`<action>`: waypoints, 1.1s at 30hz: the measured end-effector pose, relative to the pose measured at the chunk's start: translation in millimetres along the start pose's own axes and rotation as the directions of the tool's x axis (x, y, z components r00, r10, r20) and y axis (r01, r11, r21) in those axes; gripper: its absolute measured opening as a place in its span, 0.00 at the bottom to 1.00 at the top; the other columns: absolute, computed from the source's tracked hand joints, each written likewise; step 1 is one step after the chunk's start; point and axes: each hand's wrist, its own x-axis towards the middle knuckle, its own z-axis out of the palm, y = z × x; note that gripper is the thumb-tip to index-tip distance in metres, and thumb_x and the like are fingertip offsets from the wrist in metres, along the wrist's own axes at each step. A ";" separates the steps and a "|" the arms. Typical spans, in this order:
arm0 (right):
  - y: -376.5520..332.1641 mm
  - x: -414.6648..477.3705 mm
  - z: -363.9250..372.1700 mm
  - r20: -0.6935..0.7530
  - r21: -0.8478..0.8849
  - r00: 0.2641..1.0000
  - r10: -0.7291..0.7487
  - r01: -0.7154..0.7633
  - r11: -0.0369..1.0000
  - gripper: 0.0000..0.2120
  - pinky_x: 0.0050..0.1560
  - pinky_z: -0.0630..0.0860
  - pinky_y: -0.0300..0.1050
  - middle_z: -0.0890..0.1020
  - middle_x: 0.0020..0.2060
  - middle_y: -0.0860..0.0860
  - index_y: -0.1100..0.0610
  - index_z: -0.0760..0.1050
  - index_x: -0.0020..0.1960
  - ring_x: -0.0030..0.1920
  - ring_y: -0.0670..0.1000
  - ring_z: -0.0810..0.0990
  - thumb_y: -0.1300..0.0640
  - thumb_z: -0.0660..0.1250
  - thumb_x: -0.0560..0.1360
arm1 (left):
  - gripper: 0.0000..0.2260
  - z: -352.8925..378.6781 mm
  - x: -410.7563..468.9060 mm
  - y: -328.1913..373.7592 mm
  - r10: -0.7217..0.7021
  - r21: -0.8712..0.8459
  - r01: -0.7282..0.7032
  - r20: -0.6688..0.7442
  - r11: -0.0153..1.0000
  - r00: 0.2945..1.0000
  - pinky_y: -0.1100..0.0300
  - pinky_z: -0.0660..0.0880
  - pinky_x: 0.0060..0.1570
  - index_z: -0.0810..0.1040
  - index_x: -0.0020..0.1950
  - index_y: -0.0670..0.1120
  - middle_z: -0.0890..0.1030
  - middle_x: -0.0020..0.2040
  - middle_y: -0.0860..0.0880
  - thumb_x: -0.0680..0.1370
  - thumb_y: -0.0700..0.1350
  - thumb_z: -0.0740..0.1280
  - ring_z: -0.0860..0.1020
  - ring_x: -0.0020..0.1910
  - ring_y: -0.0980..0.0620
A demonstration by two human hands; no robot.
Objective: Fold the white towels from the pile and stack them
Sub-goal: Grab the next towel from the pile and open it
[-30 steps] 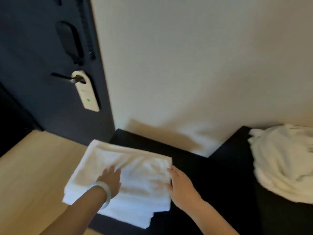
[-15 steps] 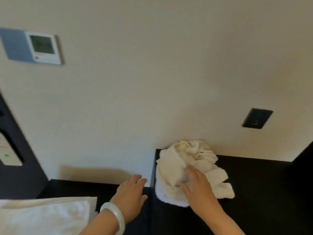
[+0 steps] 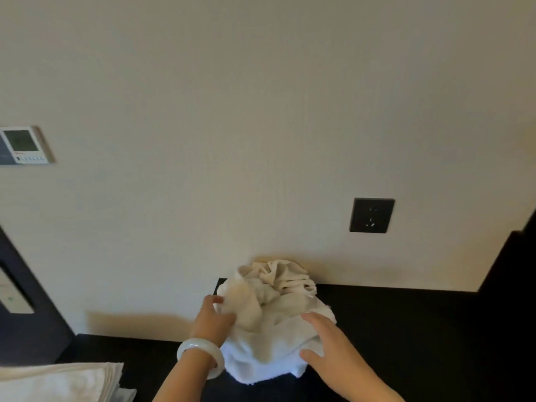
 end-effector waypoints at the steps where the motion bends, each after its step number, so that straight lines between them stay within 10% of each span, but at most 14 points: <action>1: -4.5 4.9 1.2 0.009 0.038 0.999 -0.040 0.039 0.998 0.32 0.71 0.59 0.37 0.58 0.76 0.43 0.46 0.54 0.78 0.74 0.44 0.59 0.50 0.66 0.79 | 0.15 4.6 -5.5 8.1 0.045 -0.108 -0.043 0.023 0.993 0.999 0.55 0.73 0.37 0.73 0.61 0.48 0.77 0.48 0.41 0.76 0.38 0.69 0.77 0.41 0.45; 6: -18.9 18.3 -6.1 -0.124 0.210 0.992 -0.016 0.042 0.977 0.20 0.54 0.72 0.34 0.76 0.54 0.41 0.47 0.69 0.64 0.55 0.42 0.75 0.49 0.72 0.75 | 0.13 39.2 -34.8 59.6 0.275 -0.630 -0.074 0.228 0.773 0.934 0.58 0.79 0.45 0.80 0.56 0.42 0.82 0.48 0.41 0.76 0.29 0.66 0.83 0.47 0.46; 10: -1.0 19.1 -54.7 -0.334 0.237 0.941 0.057 0.025 0.971 0.02 0.49 0.77 0.46 0.83 0.43 0.47 0.51 0.79 0.48 0.48 0.51 0.81 0.54 0.70 0.75 | 0.19 53.1 -28.6 71.3 0.439 -0.133 -0.421 0.166 0.897 0.883 0.65 0.74 0.56 0.75 0.63 0.50 0.77 0.61 0.50 0.76 0.32 0.66 0.76 0.60 0.54; 13: 5.3 17.9 -101.7 -0.389 0.326 0.921 -0.001 0.139 0.935 0.12 0.46 0.78 0.47 0.84 0.41 0.48 0.51 0.79 0.47 0.47 0.50 0.82 0.67 0.68 0.72 | 0.26 59.4 -16.7 83.5 0.516 0.230 -0.572 0.261 0.787 0.816 0.67 0.67 0.63 0.69 0.71 0.53 0.70 0.64 0.57 0.75 0.41 0.70 0.70 0.65 0.56; 23: -7.6 30.5 -210.1 -0.661 0.221 0.750 0.009 0.183 0.958 0.12 0.35 0.66 0.46 0.75 0.35 0.52 0.56 0.70 0.39 0.37 0.51 0.72 0.58 0.74 0.72 | 0.35 69.3 8.5 117.4 0.209 0.583 -0.564 0.564 0.585 0.799 0.59 0.68 0.61 0.63 0.75 0.51 0.70 0.71 0.51 0.72 0.59 0.72 0.71 0.65 0.51; 27: -16.9 11.1 -248.3 -0.744 0.099 0.668 -0.030 0.155 0.983 0.16 0.34 0.65 0.45 0.75 0.33 0.52 0.56 0.69 0.37 0.35 0.52 0.71 0.53 0.76 0.70 | 0.07 68.7 -5.8 135.0 0.526 0.436 -0.582 0.254 0.687 0.812 0.58 0.70 0.46 0.76 0.49 0.45 0.81 0.50 0.45 0.82 0.47 0.62 0.79 0.50 0.45; 30: -15.4 -13.2 -275.9 -0.784 -0.009 0.615 -0.086 0.128 0.992 0.19 0.33 0.65 0.45 0.73 0.31 0.50 0.56 0.69 0.37 0.32 0.50 0.70 0.46 0.76 0.69 | 0.10 34.0 -13.8 166.8 0.673 0.244 -0.648 -0.029 0.722 0.739 0.62 0.64 0.35 0.71 0.39 0.47 0.76 0.37 0.48 0.81 0.42 0.62 0.75 0.39 0.48; 33: -12.9 -19.7 -280.6 -0.683 -0.091 0.723 -0.105 0.058 0.994 0.23 0.34 0.64 0.47 0.74 0.30 0.53 0.62 0.73 0.37 0.32 0.51 0.71 0.41 0.73 0.71 | 0.11 14.7 -26.0 197.8 0.714 0.118 -0.706 -0.041 0.698 0.699 0.69 0.66 0.30 0.73 0.38 0.43 0.73 0.31 0.52 0.79 0.44 0.64 0.71 0.32 0.54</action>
